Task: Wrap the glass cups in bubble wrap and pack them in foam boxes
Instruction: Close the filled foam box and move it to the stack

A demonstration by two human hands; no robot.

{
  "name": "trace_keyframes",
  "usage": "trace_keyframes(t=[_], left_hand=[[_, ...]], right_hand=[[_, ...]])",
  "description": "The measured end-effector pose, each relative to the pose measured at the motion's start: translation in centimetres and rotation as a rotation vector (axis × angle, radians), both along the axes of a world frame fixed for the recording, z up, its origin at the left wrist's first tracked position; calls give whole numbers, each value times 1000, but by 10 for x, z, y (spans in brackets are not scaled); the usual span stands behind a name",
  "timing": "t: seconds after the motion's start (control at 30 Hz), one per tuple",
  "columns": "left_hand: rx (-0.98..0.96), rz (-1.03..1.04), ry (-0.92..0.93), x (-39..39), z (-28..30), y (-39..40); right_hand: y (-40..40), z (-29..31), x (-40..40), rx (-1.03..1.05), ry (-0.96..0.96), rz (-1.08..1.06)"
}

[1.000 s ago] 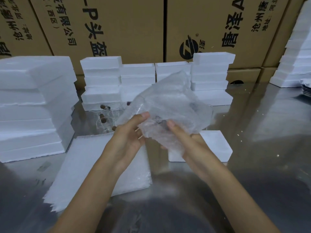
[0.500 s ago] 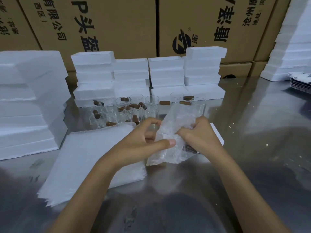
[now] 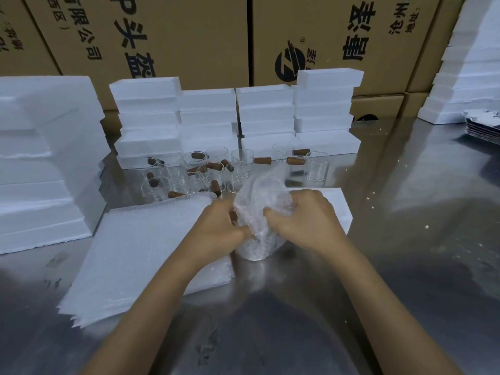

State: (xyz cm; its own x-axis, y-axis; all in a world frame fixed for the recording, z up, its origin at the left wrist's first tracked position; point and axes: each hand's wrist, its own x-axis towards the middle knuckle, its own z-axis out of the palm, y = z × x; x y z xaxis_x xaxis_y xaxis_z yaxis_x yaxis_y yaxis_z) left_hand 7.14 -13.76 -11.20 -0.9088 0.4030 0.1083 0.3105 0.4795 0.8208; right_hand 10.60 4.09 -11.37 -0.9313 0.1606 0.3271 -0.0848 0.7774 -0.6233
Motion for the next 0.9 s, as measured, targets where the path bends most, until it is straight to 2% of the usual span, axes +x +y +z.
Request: trace_keyframes(t=[0.13,0.17,0.2,0.33,0.43,0.5,0.57,0.67,0.77,0.83,0.9], left_hand=[[23,20,29,-3,-5,-2],[32,25,30,-3,-6,-1],[34,27,28,-3,-6,-1],[66,-49,-19,-3,1,-2],[176,-134,-168,-1,10,-8],[217,-129,-174,0,15,-11],[170,-45,-37,0,18,-11],[-75,15,258,2,13,-8],[-218,-52,411,5,6,-4],[-332,-104,499,6,4,-4],[-386,-139,515,9,7,-5]], right_hand=[[-3,15,3,-542,194,208],[-5,16,3,-591,223,264],[-8,15,5,-547,214,295],[-21,-5,6,-65,107,301],[-23,-10,2,76,130,304],[-22,-13,0,145,133,328],[-21,-14,1,132,109,330],[-19,-8,2,-190,178,203],[-17,-5,4,-426,327,113],[-18,-7,4,-360,279,128],[-21,-13,3,-196,198,161]])
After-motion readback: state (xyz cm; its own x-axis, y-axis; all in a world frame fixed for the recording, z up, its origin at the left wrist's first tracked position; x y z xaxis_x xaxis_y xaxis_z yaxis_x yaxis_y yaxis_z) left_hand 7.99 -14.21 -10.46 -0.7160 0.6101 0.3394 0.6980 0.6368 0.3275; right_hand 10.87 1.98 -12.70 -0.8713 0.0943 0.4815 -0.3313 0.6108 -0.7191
